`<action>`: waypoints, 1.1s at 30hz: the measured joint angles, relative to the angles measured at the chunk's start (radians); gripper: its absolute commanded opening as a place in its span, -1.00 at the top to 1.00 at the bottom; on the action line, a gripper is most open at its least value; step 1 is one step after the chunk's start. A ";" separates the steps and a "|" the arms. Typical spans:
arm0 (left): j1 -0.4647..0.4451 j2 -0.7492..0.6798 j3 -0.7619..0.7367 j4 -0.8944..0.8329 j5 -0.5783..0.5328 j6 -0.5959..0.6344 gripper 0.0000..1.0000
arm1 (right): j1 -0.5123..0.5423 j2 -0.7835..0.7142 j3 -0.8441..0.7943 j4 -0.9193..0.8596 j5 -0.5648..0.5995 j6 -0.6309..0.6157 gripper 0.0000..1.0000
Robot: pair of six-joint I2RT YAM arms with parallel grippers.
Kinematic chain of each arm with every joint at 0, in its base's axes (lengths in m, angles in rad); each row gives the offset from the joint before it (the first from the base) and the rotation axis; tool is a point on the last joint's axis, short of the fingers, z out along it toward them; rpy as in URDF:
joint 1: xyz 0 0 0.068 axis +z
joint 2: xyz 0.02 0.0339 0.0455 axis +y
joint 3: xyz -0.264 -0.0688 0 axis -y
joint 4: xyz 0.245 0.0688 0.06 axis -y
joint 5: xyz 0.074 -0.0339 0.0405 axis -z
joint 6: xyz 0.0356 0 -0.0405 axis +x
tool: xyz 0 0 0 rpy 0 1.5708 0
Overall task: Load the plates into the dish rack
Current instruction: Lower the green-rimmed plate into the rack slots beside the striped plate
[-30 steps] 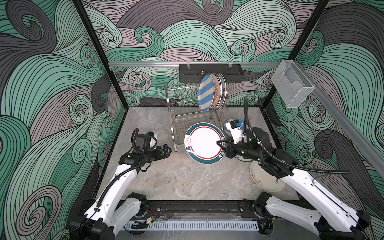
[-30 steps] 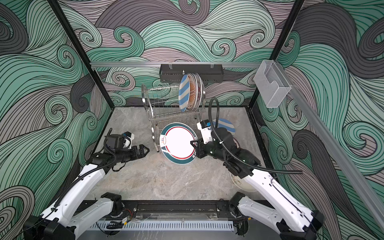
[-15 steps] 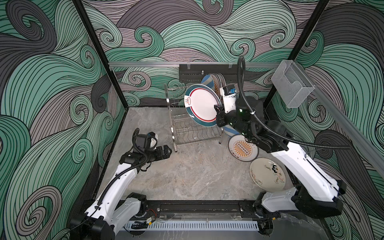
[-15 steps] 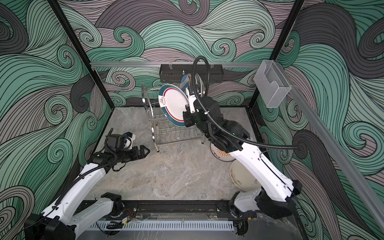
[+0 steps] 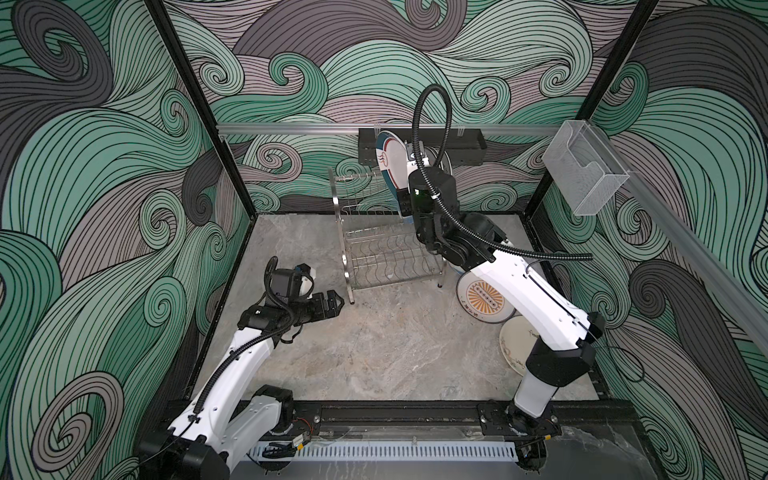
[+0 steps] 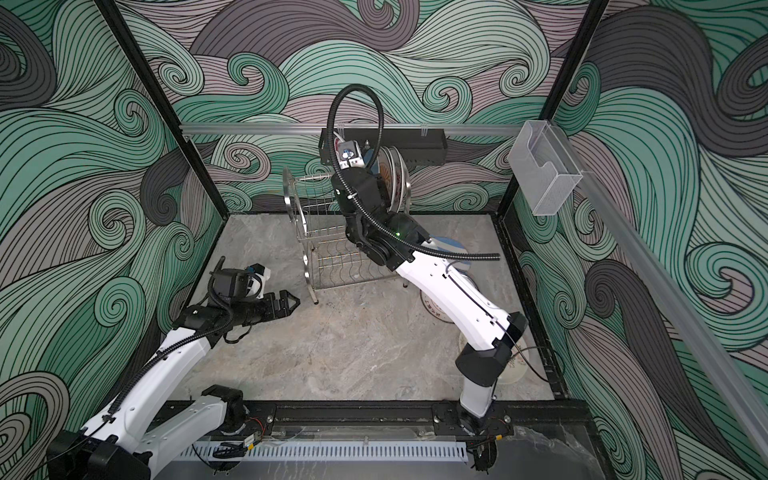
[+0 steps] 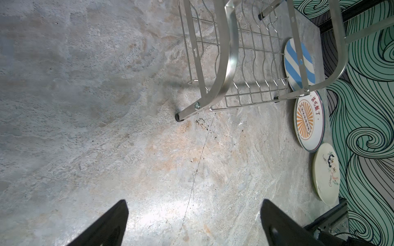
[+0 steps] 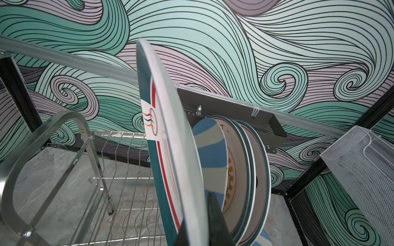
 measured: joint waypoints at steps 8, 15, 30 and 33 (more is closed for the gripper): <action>0.000 0.000 0.000 0.000 0.004 0.000 -0.97 | -0.048 0.091 0.064 0.000 0.024 0.057 1.00; 0.000 0.000 0.000 -0.001 0.004 0.000 -0.97 | -0.073 0.154 0.065 -0.007 0.024 0.129 1.00; 0.000 0.000 0.000 -0.001 0.004 0.000 -0.97 | -0.077 0.179 0.061 -0.012 0.048 0.210 1.00; 0.000 0.000 0.000 -0.001 0.004 0.000 -0.97 | -0.079 0.179 0.055 -0.012 0.057 0.223 1.00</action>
